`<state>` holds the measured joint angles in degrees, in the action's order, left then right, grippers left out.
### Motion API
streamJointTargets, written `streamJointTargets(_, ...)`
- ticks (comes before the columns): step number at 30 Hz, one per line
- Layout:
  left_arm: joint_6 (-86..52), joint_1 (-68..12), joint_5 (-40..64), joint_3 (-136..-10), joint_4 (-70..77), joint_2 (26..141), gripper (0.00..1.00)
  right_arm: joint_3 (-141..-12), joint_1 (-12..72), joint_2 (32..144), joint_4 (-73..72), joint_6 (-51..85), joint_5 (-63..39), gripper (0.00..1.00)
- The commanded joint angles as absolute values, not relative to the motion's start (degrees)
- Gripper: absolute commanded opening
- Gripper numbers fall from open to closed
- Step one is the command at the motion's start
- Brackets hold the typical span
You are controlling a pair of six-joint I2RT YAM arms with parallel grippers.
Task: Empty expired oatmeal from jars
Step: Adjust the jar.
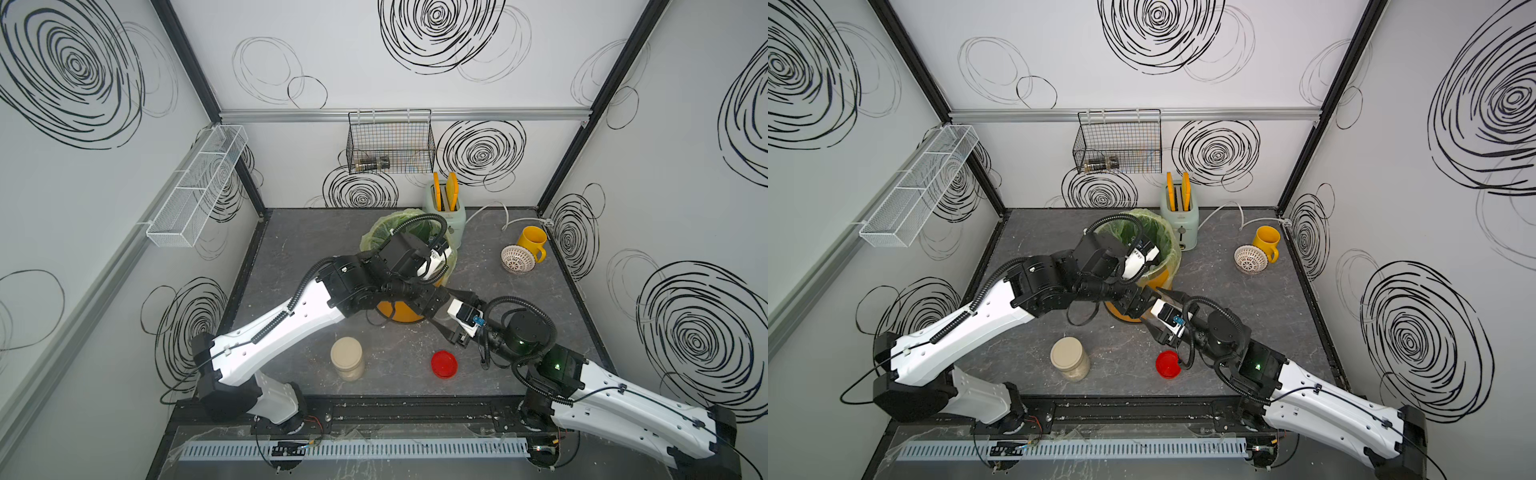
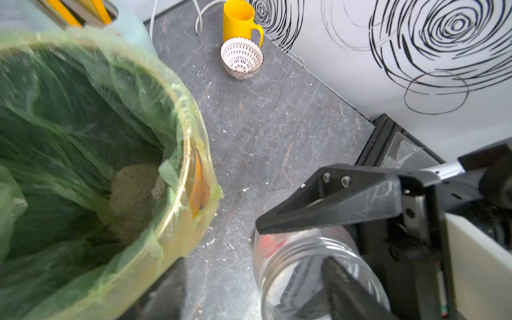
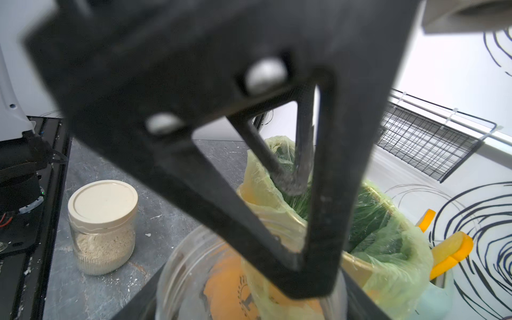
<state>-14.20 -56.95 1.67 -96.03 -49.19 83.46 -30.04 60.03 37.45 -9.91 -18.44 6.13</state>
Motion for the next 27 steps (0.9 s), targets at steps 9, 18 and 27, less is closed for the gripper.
streamJointTargets(9, -16.28, -54.32, 4.03, -93.68, -40.34, 76.61, 0.96, -22.69, 51.94, 30.28, -20.27, -9.27, 11.96, 0.55)
streamJointTargets(18, -18.27, -52.06, 7.17, -88.73, -37.30, 73.94, 0.96, -16.53, 36.26, 34.36, -35.90, -2.83, 12.35, 0.56)
streamJointTargets(27, -17.78, -48.29, 11.52, -81.93, -32.24, 71.12, 0.96, -20.12, 25.69, 48.76, -41.85, -0.70, 8.81, 0.55)
